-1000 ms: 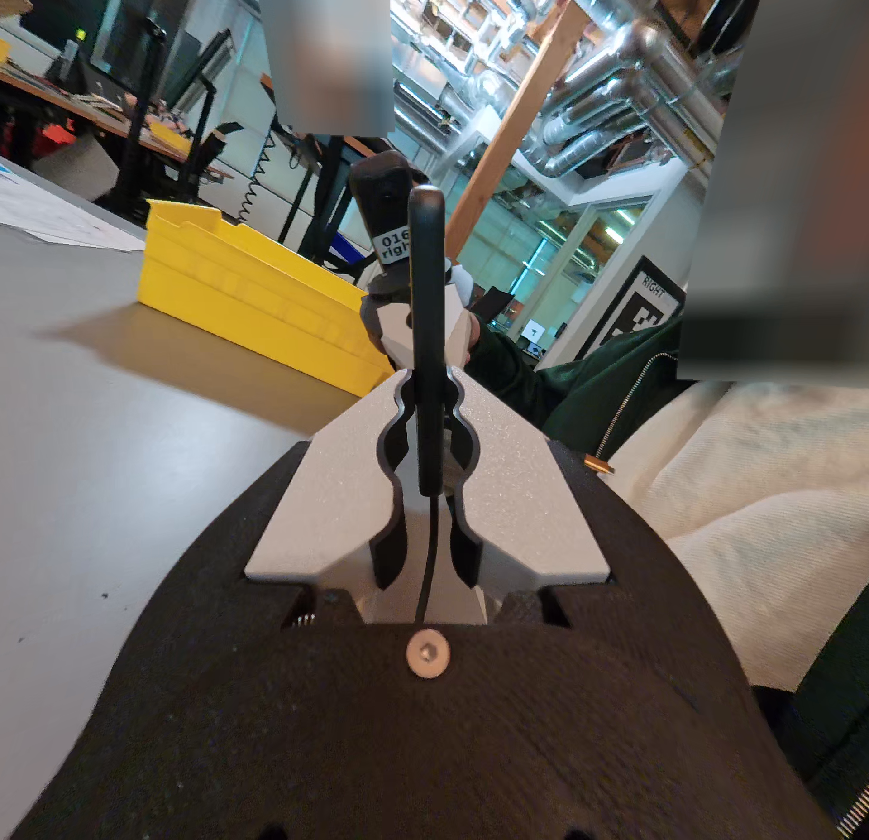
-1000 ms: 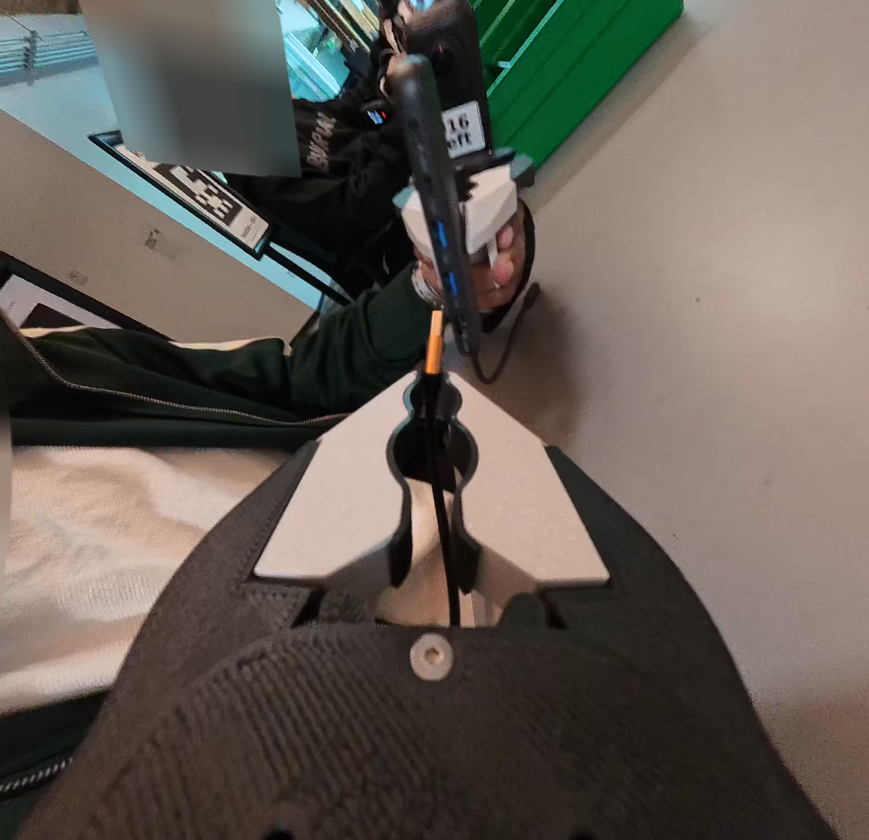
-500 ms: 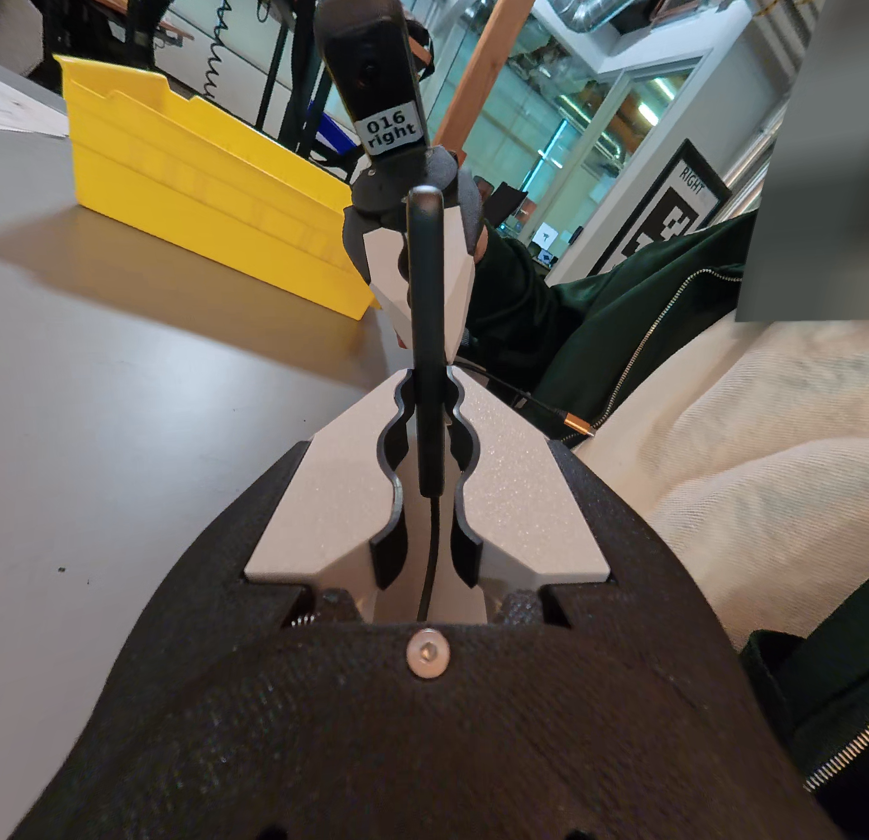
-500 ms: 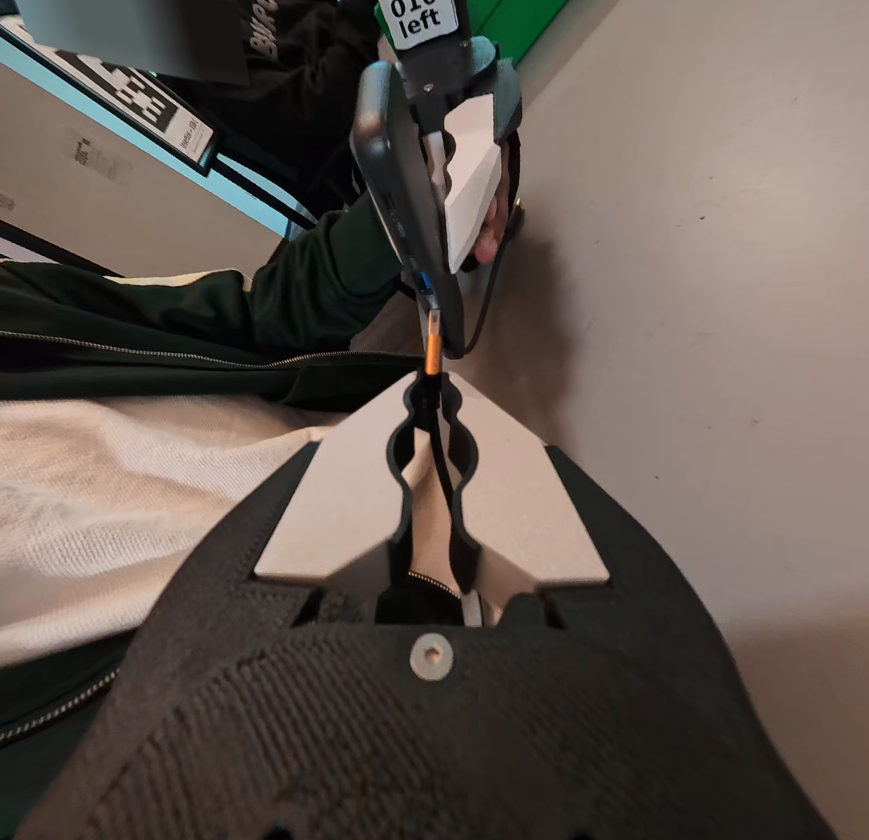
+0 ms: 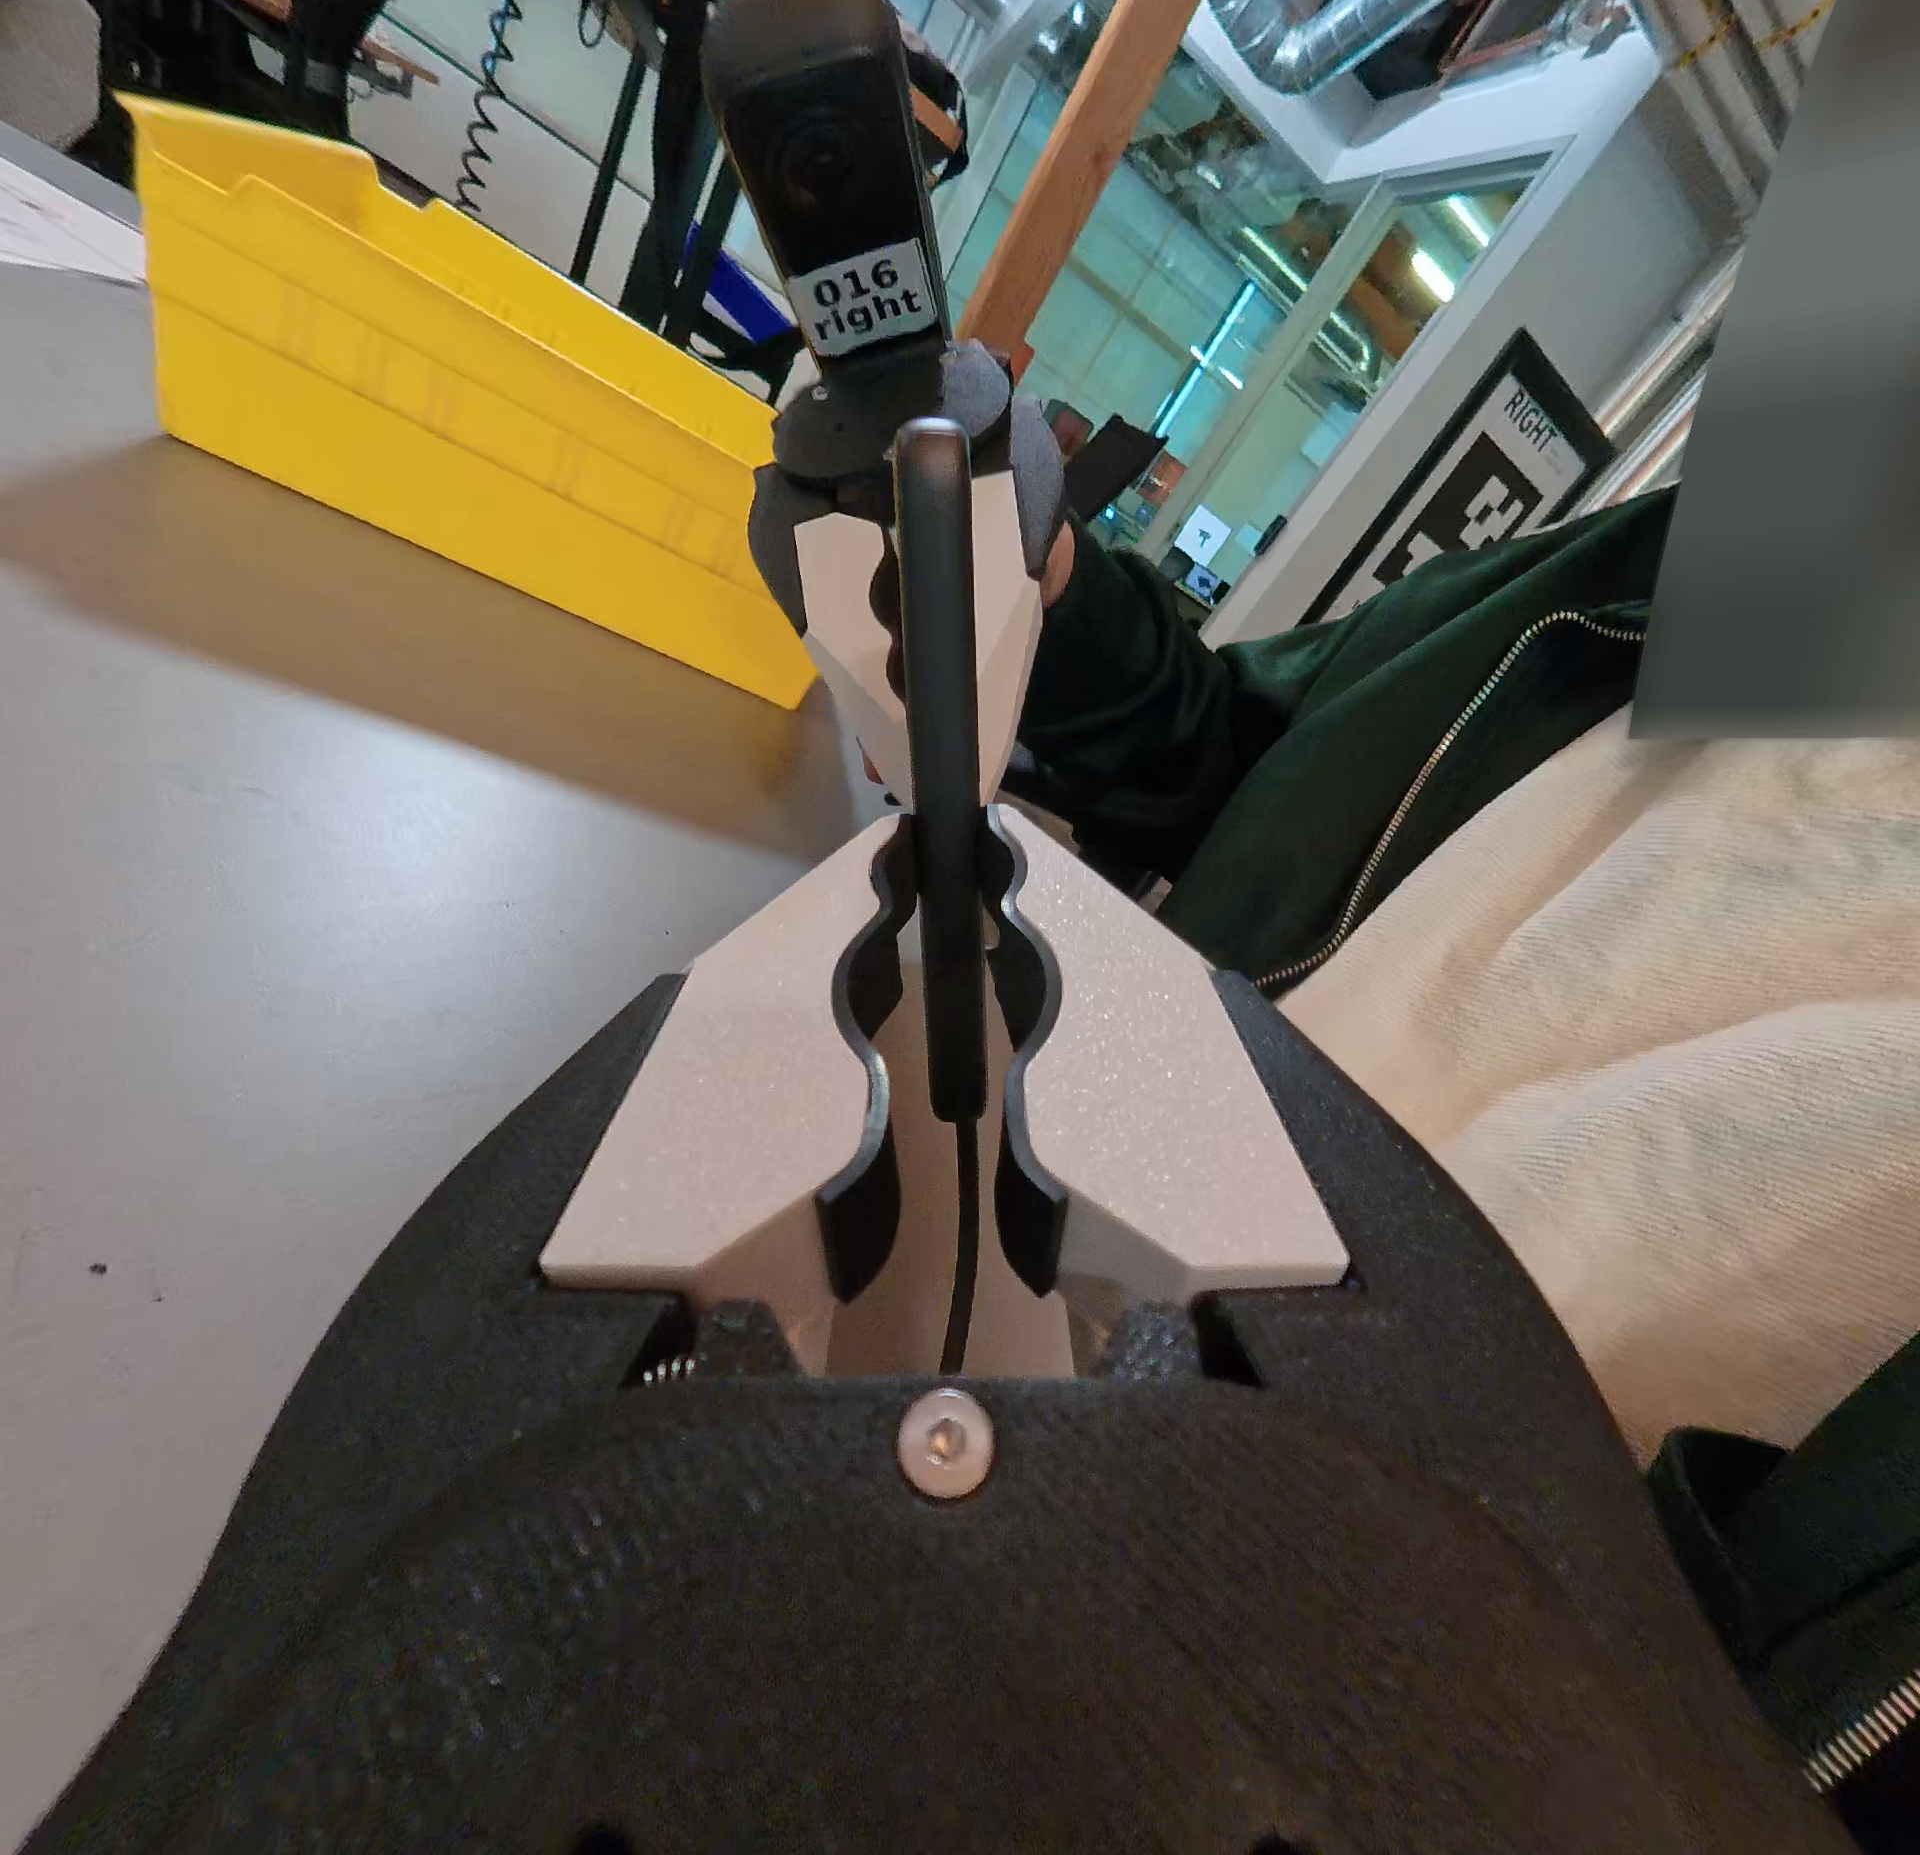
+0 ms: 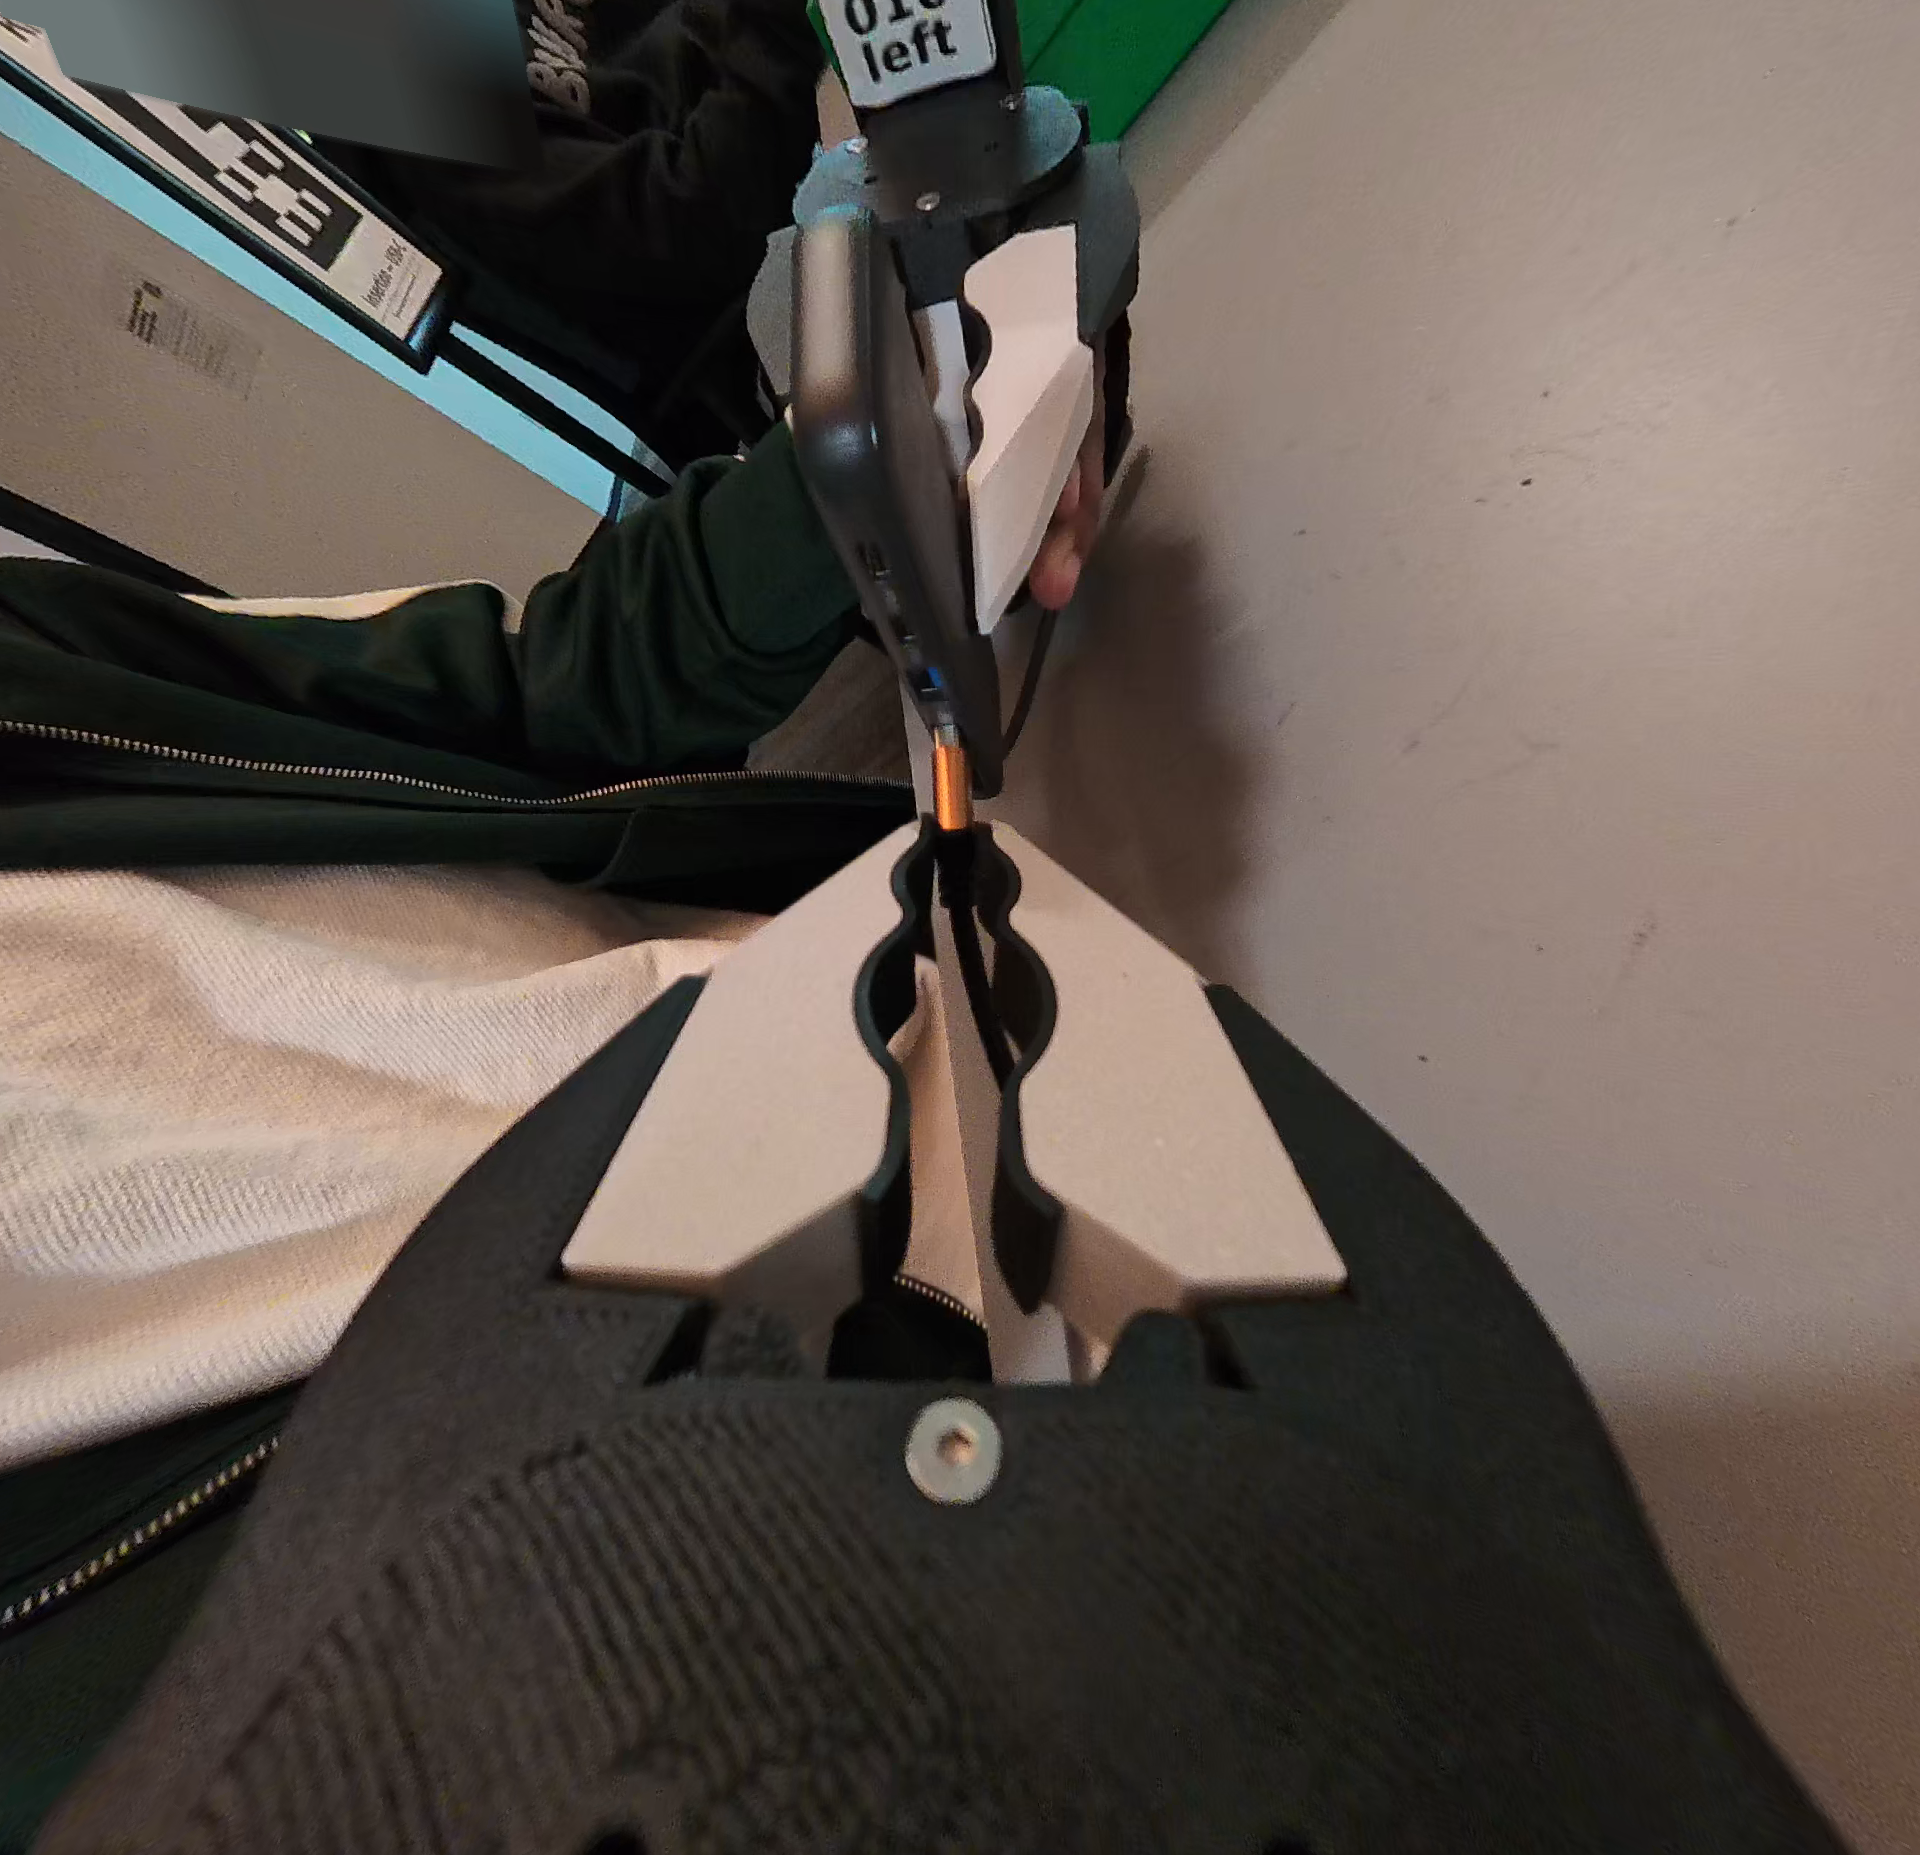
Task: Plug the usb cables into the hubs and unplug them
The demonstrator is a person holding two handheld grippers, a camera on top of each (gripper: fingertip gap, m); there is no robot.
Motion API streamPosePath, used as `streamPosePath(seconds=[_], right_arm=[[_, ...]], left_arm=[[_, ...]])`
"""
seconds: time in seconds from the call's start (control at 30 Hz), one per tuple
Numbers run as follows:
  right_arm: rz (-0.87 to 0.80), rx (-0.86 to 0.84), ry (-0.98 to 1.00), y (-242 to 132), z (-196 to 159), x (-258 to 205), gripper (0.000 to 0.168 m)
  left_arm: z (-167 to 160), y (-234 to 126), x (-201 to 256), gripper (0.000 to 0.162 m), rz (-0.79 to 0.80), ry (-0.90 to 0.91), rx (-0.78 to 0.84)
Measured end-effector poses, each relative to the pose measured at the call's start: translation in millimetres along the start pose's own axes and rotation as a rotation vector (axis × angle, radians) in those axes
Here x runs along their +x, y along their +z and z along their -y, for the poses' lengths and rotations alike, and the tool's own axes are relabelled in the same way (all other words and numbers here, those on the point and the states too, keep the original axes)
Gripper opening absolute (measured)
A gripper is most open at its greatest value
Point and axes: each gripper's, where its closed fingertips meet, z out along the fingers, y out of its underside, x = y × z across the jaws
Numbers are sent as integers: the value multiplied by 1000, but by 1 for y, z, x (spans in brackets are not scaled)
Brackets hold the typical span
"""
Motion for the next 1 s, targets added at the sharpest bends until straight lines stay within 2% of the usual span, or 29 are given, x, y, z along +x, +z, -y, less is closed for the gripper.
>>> streamPosePath(seconds=[0.3, 0.47, 0.6, 0.73, 0.77, 0.83, 1.0], right_arm=[[-11, 157, -9, -10, 25, 5, 5], [-5, 218, -1, -15, 33, 8, 5], [-7, 238, -21, -16, 35, 8, 6], [-22, 312, -86, -21, 48, 1, 6], [-37, 346, -112, -25, 53, -1, 9], [-74, 417, -161, -37, 64, -2, 28], [-159, 445, -253, -51, 69, 3, 33]], left_arm=[[18, -3, -15, 14, 96, 12, 143], [8, 2, -20, 21, 124, -4, 86], [9, 3, -14, 9, 82, 1, 84], [22, -2, -9, 9, 49, -5, 153], [22, -3, -10, 9, 57, -4, 152], [21, -3, -12, 10, 72, 2, 149], [24, -2, -8, 9, 46, -9, 169]])
